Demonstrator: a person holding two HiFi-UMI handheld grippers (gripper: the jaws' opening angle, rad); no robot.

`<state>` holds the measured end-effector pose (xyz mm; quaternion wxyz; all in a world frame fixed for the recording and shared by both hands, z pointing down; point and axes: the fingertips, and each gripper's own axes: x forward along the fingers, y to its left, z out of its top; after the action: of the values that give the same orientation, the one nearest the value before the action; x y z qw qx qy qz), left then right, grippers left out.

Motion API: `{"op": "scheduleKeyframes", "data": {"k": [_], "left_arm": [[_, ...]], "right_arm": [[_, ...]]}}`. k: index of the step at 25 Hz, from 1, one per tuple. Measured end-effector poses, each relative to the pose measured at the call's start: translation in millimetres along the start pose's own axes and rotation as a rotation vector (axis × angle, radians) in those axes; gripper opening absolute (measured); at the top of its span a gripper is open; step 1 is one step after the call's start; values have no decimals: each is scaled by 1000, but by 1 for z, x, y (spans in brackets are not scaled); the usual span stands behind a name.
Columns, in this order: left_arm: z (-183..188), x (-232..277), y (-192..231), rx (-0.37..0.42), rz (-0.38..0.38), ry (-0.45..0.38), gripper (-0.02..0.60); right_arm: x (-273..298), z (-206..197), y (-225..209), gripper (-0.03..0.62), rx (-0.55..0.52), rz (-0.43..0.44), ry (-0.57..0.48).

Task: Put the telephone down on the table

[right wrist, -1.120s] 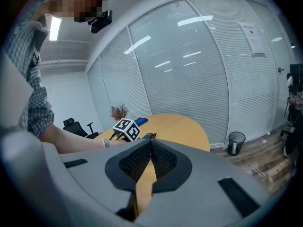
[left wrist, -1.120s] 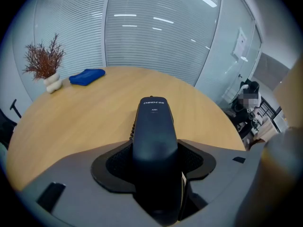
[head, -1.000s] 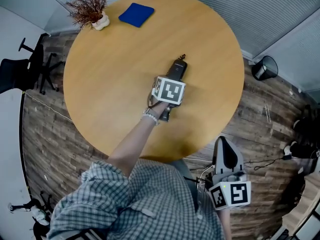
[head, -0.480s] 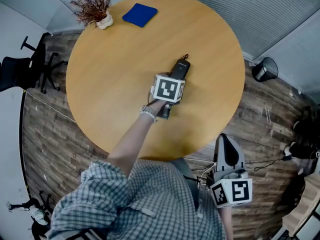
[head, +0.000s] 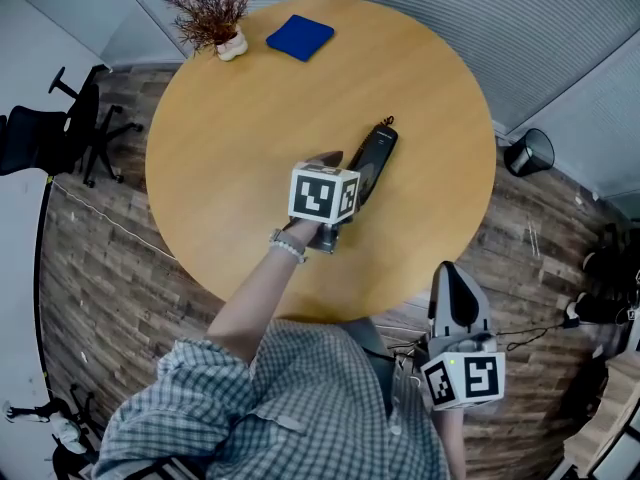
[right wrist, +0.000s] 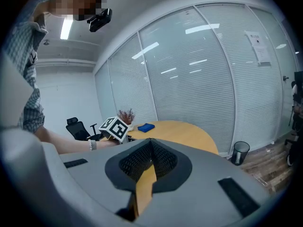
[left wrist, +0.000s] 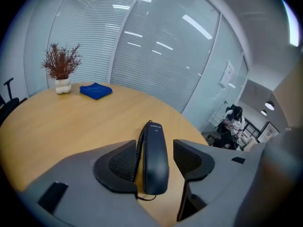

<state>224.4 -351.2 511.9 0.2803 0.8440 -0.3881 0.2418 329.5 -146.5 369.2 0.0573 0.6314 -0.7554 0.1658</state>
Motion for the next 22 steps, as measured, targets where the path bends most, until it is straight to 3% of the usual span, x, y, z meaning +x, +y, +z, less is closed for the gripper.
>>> {"op": "scheduleKeyframes", "data": {"k": [11, 22], "left_arm": [[22, -110, -29, 69, -80, -199, 35], [31, -205, -57, 164, -130, -352, 9]], "right_arm": [[-19, 26, 38, 8, -36, -38, -103], [-37, 55, 75, 8, -66, -28, -214]]}}
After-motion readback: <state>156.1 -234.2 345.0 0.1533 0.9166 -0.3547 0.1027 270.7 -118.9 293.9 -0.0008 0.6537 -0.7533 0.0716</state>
